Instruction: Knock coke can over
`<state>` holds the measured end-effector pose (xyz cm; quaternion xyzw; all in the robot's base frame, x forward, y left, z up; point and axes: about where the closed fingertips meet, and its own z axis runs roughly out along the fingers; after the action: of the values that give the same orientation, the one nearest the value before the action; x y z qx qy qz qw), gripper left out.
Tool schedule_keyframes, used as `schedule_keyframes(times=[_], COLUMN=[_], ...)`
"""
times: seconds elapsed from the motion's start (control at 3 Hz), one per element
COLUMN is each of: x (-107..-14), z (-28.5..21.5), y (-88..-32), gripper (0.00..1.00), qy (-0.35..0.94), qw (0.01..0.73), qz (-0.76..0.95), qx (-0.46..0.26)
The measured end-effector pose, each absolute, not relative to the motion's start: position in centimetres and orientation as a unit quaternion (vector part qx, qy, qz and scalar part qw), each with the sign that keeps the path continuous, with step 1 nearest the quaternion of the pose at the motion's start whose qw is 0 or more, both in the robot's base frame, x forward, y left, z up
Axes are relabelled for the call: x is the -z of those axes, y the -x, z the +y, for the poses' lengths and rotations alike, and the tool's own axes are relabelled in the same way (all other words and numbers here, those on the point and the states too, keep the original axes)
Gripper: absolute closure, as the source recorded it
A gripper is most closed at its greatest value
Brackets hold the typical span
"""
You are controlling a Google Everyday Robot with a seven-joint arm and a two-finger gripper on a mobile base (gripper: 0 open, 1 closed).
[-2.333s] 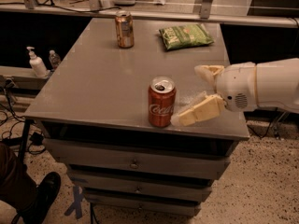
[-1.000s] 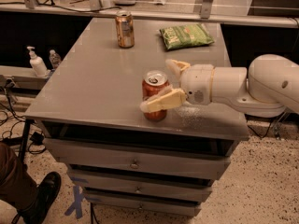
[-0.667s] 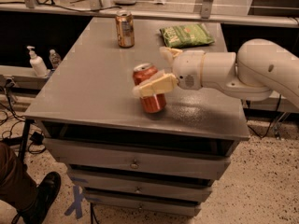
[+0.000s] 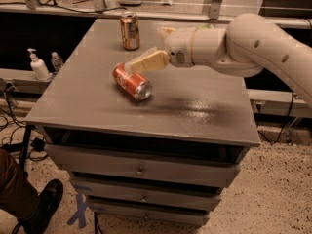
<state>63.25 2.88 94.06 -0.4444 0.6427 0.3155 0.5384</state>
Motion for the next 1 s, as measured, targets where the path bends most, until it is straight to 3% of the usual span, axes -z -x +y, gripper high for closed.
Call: schedule_keyframes(times=[1.0], x=[-93.5], z=[0.1], y=[-63.1], gripper=[0.00], qy=[0.424], qw=[0.537], qz=[0.662], qx=[-0.305])
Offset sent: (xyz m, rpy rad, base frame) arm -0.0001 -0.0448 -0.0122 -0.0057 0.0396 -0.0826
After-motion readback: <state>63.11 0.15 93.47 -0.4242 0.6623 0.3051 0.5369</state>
